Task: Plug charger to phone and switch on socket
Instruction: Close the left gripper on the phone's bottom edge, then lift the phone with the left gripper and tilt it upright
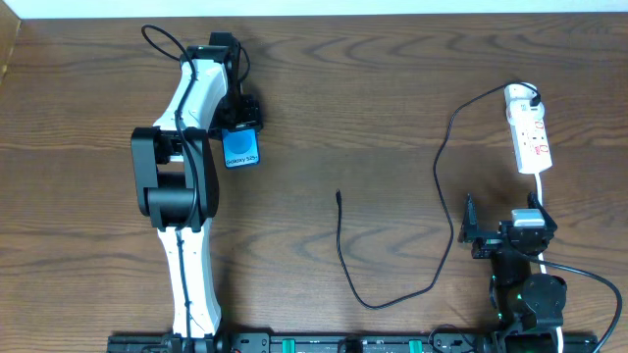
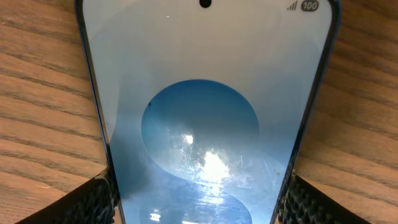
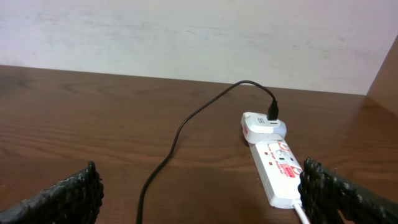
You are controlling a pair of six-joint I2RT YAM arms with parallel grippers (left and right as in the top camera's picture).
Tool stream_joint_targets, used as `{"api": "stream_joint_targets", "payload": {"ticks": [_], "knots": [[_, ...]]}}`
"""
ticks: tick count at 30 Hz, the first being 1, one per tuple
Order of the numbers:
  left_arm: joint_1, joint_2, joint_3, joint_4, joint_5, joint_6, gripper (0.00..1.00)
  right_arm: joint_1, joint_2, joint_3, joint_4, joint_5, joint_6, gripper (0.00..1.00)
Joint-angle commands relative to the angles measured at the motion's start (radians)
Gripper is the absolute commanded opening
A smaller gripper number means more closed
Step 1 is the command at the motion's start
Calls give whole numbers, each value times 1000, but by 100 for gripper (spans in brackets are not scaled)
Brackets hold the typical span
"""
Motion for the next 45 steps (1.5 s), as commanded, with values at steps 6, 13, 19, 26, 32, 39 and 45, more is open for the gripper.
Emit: {"api": "stream_joint_targets", "payload": {"ticks": [6,13,19,26,32,39,45], "knots": [[5,27,-10,-3,-28,8,7,3,-6,-1,-4,8,5,99],[5,24,16,-5,-27,8,7,3,-6,-1,-4,8,5,99],[5,-14,19,-4,-27,8,7,3,-6,-1,-4,8,5,99],[5,-99,20,-4,-27,8,7,3,-6,-1,-4,8,5,99],[5,-153,20,-5,-27,8,7,3,-6,-1,-4,8,5,99],[5,-190,20,-34,50,6,7,3,-6,-1,-4,8,5,99],[5,-191,20,-70,409,-119,7,3,-6,-1,-4,8,5,99]]}}
